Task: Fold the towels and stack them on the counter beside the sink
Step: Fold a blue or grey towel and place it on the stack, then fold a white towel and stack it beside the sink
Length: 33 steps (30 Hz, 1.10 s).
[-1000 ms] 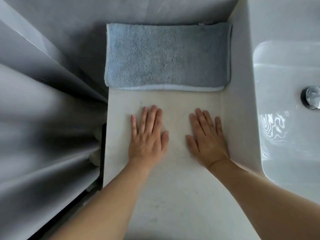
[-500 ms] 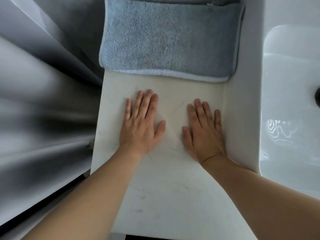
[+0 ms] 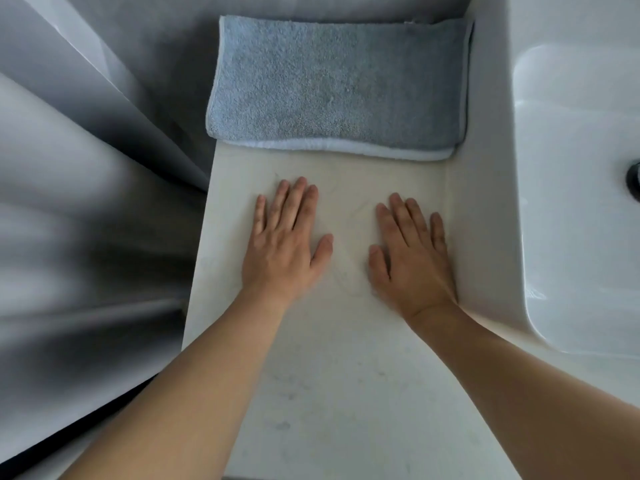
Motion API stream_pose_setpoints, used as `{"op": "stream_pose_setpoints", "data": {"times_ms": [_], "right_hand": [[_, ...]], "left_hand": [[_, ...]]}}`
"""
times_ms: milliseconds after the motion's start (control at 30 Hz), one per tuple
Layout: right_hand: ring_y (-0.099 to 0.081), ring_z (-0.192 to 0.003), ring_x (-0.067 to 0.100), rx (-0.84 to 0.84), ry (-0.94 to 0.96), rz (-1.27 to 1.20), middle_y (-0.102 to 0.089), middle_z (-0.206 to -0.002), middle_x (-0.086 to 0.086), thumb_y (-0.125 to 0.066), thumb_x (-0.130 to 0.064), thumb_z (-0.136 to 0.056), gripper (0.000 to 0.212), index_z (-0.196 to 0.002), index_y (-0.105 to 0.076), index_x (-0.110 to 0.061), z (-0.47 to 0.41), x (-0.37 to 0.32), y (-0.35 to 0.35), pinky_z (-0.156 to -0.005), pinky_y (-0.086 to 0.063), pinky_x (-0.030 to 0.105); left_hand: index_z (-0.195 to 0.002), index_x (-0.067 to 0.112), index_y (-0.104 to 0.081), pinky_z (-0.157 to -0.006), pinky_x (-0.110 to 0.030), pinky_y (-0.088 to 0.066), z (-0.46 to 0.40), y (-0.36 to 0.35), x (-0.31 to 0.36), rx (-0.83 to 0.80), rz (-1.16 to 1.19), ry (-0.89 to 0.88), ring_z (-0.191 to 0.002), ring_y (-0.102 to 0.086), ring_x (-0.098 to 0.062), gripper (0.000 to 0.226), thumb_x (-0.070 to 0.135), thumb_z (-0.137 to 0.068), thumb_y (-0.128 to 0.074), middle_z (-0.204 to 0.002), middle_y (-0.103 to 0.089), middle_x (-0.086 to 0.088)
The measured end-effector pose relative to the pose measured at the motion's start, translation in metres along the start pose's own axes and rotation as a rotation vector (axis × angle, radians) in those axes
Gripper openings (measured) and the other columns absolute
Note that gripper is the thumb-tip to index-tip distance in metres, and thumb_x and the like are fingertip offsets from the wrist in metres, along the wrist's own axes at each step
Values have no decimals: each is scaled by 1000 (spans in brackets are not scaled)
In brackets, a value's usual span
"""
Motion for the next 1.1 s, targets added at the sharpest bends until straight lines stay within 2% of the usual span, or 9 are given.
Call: {"op": "stream_pose_setpoints", "data": {"times_ms": [133,233,300,400,533,567,633,867,1100], "right_hand": [[-8,-150,20,14,2,7,-14,-163,4,-26,-37,-94,63,-153,-25,-17,-1,1,-3,-121,1,45],[-5,-150,20,-42,64,-47,-12,-163,4,-35,-29,-99,57,-153,-24,-17,19,-4,-2,-121,4,39],[-14,-149,21,-22,55,-166,-23,-160,5,-44,-21,-97,55,-150,-33,-15,53,-7,7,-121,-3,36],[-28,-144,23,33,-26,-289,-35,-155,5,-51,-17,-95,52,-146,-43,-13,117,6,28,-118,-20,35],[-35,-139,25,19,-213,-293,-32,-156,3,-51,-21,-95,55,-148,-37,-13,198,51,51,-115,-28,36],[-36,-139,25,31,-247,-306,-32,-156,4,-52,-20,-95,56,-148,-36,-12,215,63,57,-114,-29,37],[-36,-139,25,55,-283,-318,-33,-155,5,-52,-19,-95,56,-148,-36,-10,241,86,70,-114,-30,38],[-36,-139,24,197,-370,-391,-34,-154,5,-53,-19,-94,53,-145,-40,-9,295,173,117,-113,-32,41],[-39,-135,22,289,-521,-417,-39,-150,6,-51,-12,-94,50,-143,-42,-8,355,325,163,-110,-32,33]], "left_hand": [[-156,15,-26,-123,-49,-6,0,-1,0,21,35,20,-153,-12,-23,73,51,-93,-28,-165,-20,-3],[-158,17,-17,-123,-47,2,5,0,0,-26,35,41,-153,-2,-22,73,53,-95,-29,-166,-10,-2],[-159,21,-11,-122,-44,9,16,-3,5,-107,99,87,-153,6,-20,74,54,-96,-33,-167,-2,0],[-158,22,-17,-122,-43,8,53,-2,35,-242,309,187,-153,6,-23,66,48,-100,-37,-167,-3,-2],[-142,0,-44,-118,-41,-20,115,22,104,-169,450,103,-143,-30,-34,51,28,-99,-45,-151,-38,-20],[-139,-3,-45,-117,-38,-22,127,27,120,-152,504,117,-139,-34,-33,48,23,-99,-46,-147,-43,-21],[-142,-3,-41,-116,-33,-18,144,33,154,-161,569,136,-140,-32,-30,47,20,-101,-46,-149,-41,-19],[-144,2,-41,-112,-24,-21,148,48,305,-177,688,-46,-140,-34,-24,44,18,-103,-42,-150,-40,-12],[-145,8,-42,-107,-16,-19,146,45,457,-214,770,-50,-141,-34,-16,44,22,-104,-41,-151,-40,-5]]}}
Point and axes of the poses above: each hand's wrist, its own z-axis away from the middle knuckle, its own y-axis out of the back of the hand, x = y × z, the point moved 5 cm from there along -z, towards the middle knuckle
